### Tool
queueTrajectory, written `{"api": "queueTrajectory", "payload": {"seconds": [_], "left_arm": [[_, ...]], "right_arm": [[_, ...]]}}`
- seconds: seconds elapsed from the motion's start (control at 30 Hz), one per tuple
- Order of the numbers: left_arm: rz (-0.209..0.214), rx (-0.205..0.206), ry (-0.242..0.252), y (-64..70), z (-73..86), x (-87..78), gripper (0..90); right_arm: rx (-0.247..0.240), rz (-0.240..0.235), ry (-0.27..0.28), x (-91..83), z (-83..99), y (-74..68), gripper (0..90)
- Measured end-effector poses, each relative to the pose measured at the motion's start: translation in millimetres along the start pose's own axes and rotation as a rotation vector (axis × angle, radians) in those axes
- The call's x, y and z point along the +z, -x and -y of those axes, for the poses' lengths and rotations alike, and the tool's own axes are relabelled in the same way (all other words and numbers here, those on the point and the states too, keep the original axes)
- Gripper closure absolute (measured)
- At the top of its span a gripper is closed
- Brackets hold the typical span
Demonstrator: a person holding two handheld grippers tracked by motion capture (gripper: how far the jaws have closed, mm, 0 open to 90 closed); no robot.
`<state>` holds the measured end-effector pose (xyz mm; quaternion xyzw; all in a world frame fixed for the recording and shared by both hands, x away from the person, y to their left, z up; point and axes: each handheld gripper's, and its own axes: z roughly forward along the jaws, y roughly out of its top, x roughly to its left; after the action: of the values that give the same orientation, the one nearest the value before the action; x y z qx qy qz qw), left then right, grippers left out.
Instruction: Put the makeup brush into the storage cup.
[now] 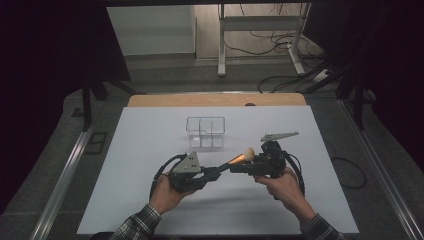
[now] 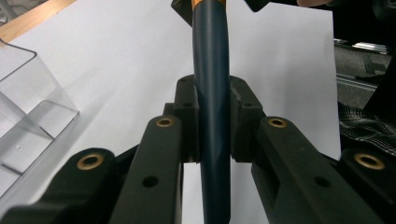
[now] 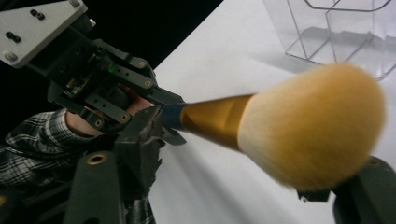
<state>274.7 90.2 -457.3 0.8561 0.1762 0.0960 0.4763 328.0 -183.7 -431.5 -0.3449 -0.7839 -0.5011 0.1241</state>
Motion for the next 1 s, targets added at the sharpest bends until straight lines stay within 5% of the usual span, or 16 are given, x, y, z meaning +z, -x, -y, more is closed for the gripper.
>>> {"api": "queueTrajectory", "payload": {"seconds": [0.23,0.37,0.43,0.47,0.57,0.67,1.0], "left_arm": [[0.006,0.037,-0.024,2.8,0.1,3.7,77.1],[-0.01,0.088,-0.083,6.4,0.5,10.5,77.0],[-0.013,0.095,-0.104,6.8,1.5,14.3,76.6],[0.005,0.064,-0.11,5.3,2.0,16.2,75.6],[-0.032,0.049,-0.153,3.2,2.8,18.9,43.7],[-0.04,0.018,-0.158,0.7,3.2,18.0,30.3],[-0.038,-0.043,-0.178,-5.3,5.1,18.3,10.9]], "right_arm": [[0.068,-0.047,0.009,-0.5,1.2,3.0,56.4],[0.164,-0.174,0.044,-1.9,3.2,9.9,72.4],[0.154,-0.15,0.022,-1.1,3.1,8.1,73.0],[0.15,-0.138,0.014,-0.9,3.1,7.5,73.0],[0.115,-0.07,-0.01,0.8,3.4,5.6,73.1],[0.085,-0.034,-0.017,1.0,2.7,3.6,73.1],[0.018,0.026,-0.018,-0.6,1.3,-2.5,73.0]]}}
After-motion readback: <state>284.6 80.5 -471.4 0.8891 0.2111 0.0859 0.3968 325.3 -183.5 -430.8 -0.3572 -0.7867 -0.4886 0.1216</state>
